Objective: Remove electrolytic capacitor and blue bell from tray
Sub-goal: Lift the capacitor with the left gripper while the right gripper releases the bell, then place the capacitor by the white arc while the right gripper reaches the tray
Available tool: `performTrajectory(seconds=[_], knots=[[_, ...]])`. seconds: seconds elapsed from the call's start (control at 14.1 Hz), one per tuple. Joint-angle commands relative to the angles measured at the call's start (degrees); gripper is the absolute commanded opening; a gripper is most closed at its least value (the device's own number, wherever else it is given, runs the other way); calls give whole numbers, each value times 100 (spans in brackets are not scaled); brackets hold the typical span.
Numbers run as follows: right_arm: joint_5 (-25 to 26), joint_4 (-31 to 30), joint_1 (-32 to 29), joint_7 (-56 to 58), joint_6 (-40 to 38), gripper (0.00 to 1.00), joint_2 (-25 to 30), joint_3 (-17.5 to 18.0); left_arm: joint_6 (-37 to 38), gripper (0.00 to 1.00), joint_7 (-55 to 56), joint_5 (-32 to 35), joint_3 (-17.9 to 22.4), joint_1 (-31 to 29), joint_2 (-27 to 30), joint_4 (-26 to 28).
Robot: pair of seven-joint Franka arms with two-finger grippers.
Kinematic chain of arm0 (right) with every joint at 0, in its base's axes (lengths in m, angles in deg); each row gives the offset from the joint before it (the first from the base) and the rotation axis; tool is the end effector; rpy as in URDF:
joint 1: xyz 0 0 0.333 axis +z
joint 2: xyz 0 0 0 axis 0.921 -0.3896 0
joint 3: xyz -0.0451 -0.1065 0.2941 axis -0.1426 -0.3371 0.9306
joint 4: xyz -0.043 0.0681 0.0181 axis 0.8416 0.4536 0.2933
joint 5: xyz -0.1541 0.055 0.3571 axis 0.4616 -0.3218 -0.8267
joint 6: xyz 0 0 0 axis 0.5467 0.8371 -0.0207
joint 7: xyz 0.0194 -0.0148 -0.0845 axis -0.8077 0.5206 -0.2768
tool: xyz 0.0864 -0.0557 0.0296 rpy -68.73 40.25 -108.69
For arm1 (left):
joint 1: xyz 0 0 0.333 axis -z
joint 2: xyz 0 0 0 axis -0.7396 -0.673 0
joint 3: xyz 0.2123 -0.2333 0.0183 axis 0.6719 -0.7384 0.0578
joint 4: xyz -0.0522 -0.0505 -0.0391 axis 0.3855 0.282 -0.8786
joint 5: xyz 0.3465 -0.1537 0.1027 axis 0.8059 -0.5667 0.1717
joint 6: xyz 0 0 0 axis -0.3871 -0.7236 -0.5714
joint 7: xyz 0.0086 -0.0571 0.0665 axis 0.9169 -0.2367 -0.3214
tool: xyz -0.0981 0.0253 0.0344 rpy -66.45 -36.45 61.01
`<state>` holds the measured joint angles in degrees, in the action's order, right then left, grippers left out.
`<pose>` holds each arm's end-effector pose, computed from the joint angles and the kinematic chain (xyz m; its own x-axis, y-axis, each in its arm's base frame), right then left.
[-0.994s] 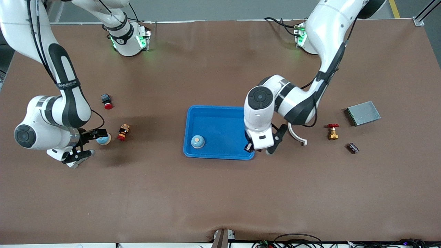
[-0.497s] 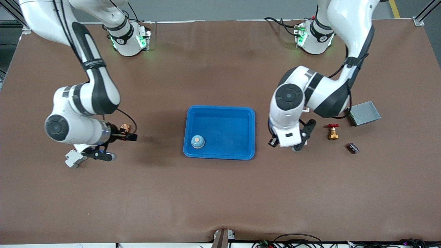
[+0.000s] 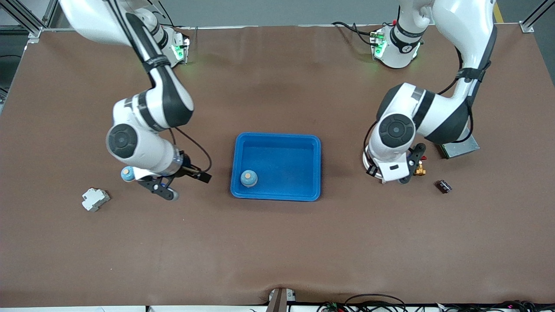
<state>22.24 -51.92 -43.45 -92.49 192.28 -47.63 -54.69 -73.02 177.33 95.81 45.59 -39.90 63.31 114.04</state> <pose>0.6167 0.2635 0.3424 0.8661 -0.4827 -0.1297 -0.4951 -0.8641 -0.0902 0.5846 -0.2235 0.3311 0.5155 0.8513 0.0977 0.8411 -0.4810 -0.2473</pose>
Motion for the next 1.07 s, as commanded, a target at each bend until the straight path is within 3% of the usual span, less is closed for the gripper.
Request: performTrajectory(seconds=[0.0,0.5,0.85,0.99], knots=[[-76,416,256,-472,181,100,-485,-66,5,0,-415,-136,-47,-454,203,509],[-32,1181,748,-1441,393,100,-1312,-75,-1241,0,-575,-118,-38,-1113,194,1687],[-50,1454,898,-1634,629,100,-1725,-75,-2069,0,-575,-83,-29,-1220,18,1916],[-24,1454,933,-1625,683,100,-1831,-75,-2236,8,-557,-135,-38,-1211,-61,1899]])
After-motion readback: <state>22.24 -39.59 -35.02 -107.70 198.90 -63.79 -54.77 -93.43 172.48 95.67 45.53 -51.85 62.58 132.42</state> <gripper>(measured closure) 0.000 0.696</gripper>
